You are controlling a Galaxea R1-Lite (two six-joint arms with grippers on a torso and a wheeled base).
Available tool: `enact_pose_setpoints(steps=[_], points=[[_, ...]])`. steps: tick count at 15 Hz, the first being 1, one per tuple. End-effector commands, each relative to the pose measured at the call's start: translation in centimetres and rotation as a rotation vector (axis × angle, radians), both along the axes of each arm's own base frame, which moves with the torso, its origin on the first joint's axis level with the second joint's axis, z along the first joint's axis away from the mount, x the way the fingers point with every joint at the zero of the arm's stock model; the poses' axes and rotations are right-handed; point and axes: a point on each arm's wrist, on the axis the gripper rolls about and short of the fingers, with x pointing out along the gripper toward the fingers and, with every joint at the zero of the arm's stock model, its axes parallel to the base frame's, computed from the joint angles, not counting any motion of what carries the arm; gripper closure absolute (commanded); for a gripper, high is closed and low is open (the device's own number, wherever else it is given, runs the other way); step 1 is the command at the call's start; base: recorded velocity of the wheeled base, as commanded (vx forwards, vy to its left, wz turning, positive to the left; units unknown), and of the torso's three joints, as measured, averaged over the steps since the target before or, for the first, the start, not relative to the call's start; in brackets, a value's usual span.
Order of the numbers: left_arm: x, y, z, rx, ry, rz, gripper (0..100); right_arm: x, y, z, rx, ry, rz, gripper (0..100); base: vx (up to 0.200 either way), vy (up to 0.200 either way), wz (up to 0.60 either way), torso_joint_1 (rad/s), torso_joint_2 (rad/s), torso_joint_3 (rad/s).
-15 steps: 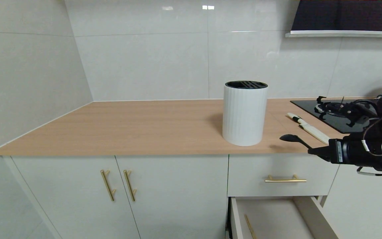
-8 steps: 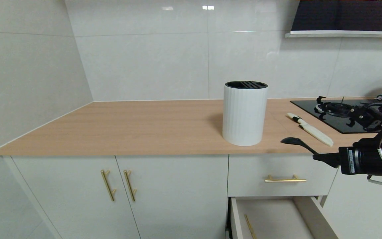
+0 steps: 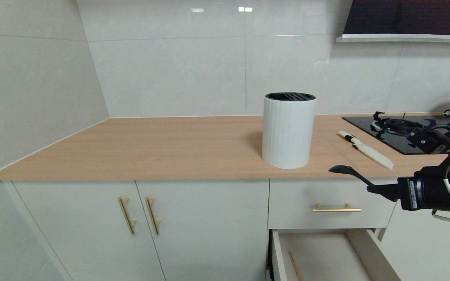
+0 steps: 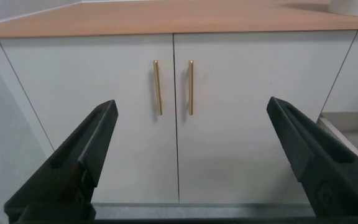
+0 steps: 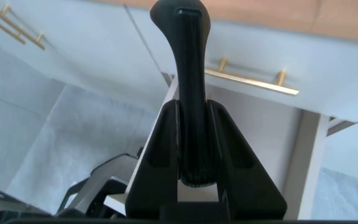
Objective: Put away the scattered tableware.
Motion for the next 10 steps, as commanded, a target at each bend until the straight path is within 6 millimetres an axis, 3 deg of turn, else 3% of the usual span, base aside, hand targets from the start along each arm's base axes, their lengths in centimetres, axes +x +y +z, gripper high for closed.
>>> enact_pose_setpoints(steps=[1,10], points=[[0.00,0.00,0.00,0.000,-0.001,0.002,0,0.14,0.08,-0.30,-0.002,0.012,0.003,100,0.000,0.000,0.00,-0.144,0.39,0.232],[0.00,0.00,0.00,0.000,-0.001,0.003,0,0.63,0.16,-1.27,-0.037,0.036,0.025,100,0.000,0.000,0.00,-0.160,0.45,0.291]])
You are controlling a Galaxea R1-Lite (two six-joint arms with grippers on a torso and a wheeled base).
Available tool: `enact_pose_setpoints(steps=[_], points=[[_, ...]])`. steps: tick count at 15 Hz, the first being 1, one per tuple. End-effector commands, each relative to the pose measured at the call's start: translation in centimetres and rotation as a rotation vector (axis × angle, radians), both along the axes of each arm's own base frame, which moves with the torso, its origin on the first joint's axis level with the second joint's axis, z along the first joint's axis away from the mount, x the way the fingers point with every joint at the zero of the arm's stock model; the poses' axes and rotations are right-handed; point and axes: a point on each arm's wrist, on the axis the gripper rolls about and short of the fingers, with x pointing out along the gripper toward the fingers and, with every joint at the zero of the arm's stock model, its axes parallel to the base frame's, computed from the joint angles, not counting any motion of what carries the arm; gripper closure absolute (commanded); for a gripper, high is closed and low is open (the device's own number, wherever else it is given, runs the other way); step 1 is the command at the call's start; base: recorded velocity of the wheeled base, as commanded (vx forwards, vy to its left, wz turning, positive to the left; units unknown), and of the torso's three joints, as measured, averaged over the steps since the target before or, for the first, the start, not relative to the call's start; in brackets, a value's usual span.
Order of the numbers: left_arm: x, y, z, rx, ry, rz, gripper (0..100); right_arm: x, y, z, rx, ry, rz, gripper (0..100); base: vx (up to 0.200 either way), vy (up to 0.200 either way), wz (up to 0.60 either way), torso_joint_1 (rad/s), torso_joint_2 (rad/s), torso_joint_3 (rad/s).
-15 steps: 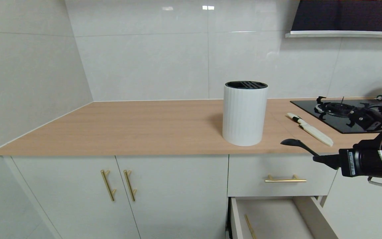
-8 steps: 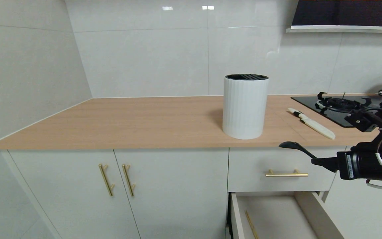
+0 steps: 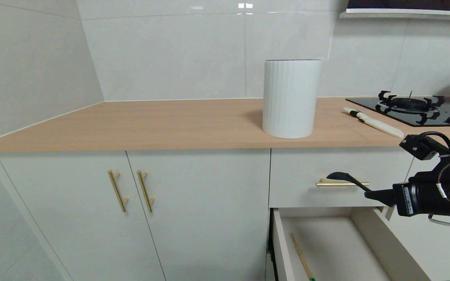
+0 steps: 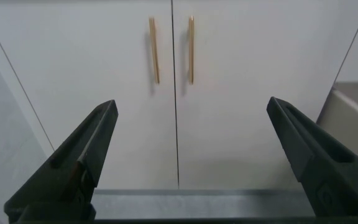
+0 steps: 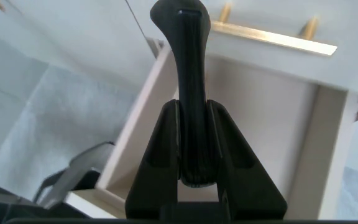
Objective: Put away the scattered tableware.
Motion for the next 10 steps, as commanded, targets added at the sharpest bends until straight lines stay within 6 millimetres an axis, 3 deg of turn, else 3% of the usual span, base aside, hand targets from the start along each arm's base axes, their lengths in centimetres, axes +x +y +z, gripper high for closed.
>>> enact_pose_setpoints(steps=[1,6,10], points=[[0.0,0.0,0.0,0.000,-0.001,-0.001,0,0.3,0.1,-0.3,-0.002,0.013,0.001,100,0.000,0.000,0.00,-0.076,0.27,0.193],[0.0,0.0,0.0,0.000,-0.001,0.002,0,0.7,0.1,-1.0,-0.010,0.038,0.002,100,0.000,0.000,0.00,-0.016,0.06,0.037],[0.0,0.0,0.0,0.000,-0.001,0.001,0,3.0,0.4,-4.2,-0.061,0.149,0.002,100,0.000,0.000,0.00,0.000,0.00,0.000]])
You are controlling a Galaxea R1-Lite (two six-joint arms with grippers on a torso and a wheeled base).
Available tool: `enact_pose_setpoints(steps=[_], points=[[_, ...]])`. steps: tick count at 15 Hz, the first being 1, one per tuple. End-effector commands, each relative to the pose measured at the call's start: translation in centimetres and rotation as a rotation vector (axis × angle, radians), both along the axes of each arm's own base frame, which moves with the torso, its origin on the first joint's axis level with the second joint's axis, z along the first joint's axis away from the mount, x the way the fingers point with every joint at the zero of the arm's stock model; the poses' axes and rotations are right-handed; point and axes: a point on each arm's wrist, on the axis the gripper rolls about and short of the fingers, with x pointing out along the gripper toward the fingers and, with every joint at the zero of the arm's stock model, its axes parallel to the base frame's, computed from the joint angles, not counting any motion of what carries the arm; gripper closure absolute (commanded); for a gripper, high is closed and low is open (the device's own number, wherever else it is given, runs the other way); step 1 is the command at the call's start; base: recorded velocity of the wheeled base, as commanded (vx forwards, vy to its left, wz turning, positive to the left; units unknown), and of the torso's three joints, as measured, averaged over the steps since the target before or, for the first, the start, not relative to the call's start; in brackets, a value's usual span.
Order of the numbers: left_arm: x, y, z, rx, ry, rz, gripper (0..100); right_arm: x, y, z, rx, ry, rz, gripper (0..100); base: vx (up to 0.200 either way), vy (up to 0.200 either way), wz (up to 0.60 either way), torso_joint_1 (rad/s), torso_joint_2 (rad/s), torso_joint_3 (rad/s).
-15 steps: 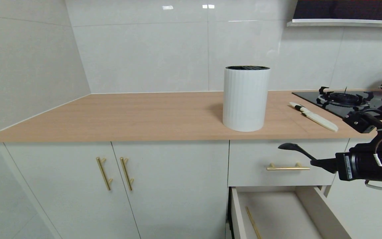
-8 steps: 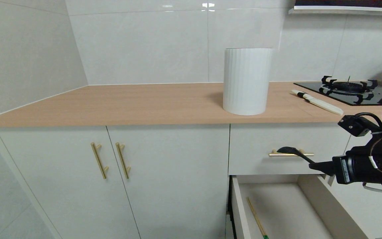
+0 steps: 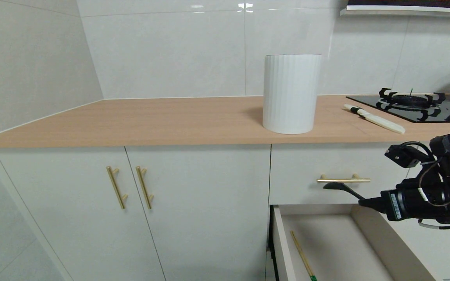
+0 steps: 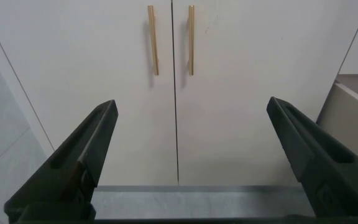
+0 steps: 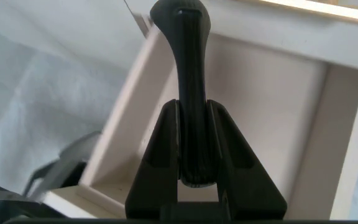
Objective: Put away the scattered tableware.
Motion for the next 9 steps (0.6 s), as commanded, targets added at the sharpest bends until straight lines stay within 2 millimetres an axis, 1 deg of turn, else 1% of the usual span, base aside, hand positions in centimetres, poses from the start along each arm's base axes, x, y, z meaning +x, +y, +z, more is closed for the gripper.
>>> enact_pose_setpoints(steps=[1,3,5,7,9], points=[[0.0,0.0,0.0,0.000,-0.001,0.001,0,1.9,0.2,-2.9,-0.037,0.105,-0.013,100,0.000,0.000,0.00,0.000,0.00,0.000],[0.0,0.0,0.0,0.000,-0.001,-0.001,0,3.2,0.2,-5.1,-0.097,0.173,-0.056,100,0.000,0.000,0.00,0.000,0.00,0.000],[0.0,0.0,0.0,0.000,-0.001,-0.001,0,4.5,0.3,-7.7,-0.168,0.250,-0.099,100,0.000,0.000,0.00,0.000,0.00,0.000],[0.0,0.0,0.0,0.000,-0.001,0.001,0,5.9,0.5,-10.4,-0.196,0.325,-0.107,100,0.000,0.000,0.00,0.000,0.00,0.000],[0.0,0.0,0.0,0.000,-0.001,-0.001,0,7.1,0.6,-12.7,-0.216,0.382,-0.118,100,0.000,0.000,0.00,0.000,0.00,0.000]])
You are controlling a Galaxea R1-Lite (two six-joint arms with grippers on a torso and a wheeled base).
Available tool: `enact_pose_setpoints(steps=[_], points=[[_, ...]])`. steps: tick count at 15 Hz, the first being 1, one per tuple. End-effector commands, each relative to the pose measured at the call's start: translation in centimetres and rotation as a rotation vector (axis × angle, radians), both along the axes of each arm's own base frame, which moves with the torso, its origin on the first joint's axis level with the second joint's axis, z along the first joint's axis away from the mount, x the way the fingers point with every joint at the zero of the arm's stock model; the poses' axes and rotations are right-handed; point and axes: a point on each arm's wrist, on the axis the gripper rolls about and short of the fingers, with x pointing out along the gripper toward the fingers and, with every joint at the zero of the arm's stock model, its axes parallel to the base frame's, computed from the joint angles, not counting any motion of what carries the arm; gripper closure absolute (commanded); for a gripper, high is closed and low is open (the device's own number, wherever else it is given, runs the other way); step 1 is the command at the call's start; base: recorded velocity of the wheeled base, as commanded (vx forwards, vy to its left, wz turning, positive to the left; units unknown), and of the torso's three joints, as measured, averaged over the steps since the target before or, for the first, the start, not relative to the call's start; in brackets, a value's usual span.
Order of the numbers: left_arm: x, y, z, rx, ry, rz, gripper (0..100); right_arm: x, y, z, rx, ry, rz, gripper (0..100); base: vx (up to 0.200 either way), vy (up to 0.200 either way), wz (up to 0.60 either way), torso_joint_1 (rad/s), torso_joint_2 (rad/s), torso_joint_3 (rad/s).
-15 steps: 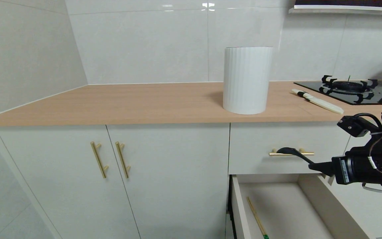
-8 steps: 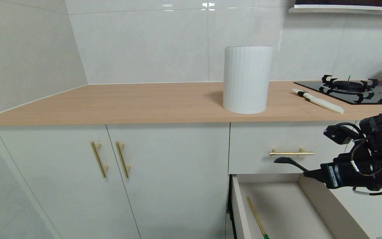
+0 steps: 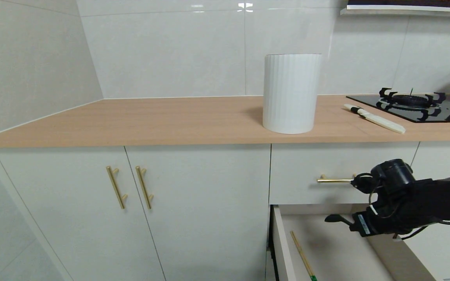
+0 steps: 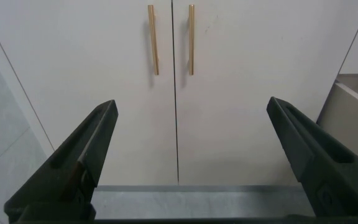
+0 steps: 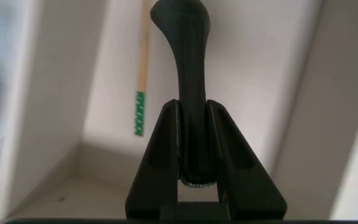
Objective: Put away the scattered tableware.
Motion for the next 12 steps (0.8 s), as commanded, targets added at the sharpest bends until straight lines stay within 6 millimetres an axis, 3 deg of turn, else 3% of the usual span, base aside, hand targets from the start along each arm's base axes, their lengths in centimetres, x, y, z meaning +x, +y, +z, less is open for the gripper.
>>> enact_pose_setpoints(steps=[1,5,12], points=[[0.0,0.0,0.0,0.000,-0.001,0.000,0,1.7,0.2,-4.6,-0.052,0.122,-0.019,100,0.000,0.000,0.00,0.000,0.00,0.000],[0.0,0.0,0.0,0.000,-0.001,0.000,0,2.7,0.2,-8.8,-0.131,0.140,-0.054,100,0.000,0.000,0.00,0.000,0.00,0.000],[0.0,0.0,0.0,0.000,-0.001,0.000,0,2.6,0.2,-10.8,-0.246,0.175,-0.083,100,0.000,0.000,0.00,0.000,0.00,0.000]])
